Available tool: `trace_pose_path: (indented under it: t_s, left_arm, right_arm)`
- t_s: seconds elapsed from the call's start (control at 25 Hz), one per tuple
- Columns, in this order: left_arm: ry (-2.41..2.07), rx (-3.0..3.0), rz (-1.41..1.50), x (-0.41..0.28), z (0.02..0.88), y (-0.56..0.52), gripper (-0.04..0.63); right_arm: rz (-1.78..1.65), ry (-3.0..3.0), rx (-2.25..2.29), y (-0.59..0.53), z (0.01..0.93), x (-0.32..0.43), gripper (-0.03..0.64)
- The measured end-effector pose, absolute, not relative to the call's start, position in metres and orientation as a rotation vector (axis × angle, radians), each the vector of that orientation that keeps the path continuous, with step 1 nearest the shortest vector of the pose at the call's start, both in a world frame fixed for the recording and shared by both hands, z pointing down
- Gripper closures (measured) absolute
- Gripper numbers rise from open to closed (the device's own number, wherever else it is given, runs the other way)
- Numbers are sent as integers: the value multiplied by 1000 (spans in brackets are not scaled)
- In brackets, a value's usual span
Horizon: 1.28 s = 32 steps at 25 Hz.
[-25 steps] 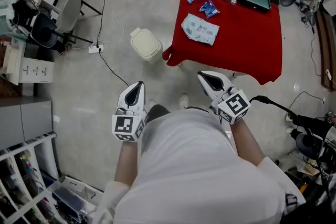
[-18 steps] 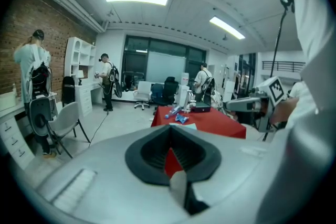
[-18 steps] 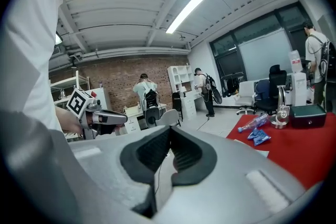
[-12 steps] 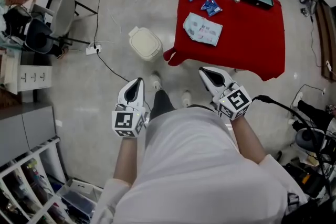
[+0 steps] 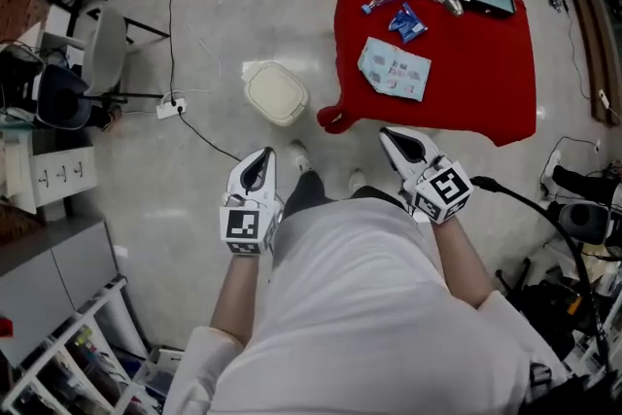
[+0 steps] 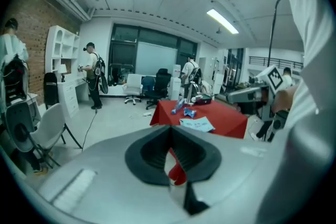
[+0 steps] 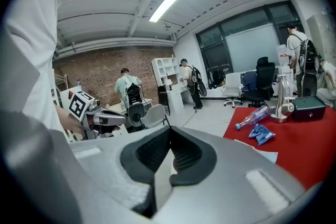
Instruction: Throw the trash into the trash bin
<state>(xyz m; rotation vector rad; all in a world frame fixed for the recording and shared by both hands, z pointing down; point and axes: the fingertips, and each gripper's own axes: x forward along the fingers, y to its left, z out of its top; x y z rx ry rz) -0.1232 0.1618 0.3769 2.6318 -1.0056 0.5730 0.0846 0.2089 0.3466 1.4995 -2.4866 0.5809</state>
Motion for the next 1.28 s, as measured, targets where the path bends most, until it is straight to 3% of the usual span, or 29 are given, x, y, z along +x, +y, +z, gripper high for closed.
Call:
trace_pose_path:
  t_s: [0.36, 0.8, 1.28]
  left_arm:
    - [-982, 2557, 655, -129, 439, 108, 591]
    - [-1042, 2366, 678, -74, 536, 96, 591]
    - [-1064, 2159, 792, -49, 733, 82, 591]
  right_arm:
    - [635, -2405, 1622, 165, 361, 87, 618]
    - [746, -2398, 1402, 139, 436, 138, 618]
    - [863, -2391, 1291, 106, 527, 151, 618]
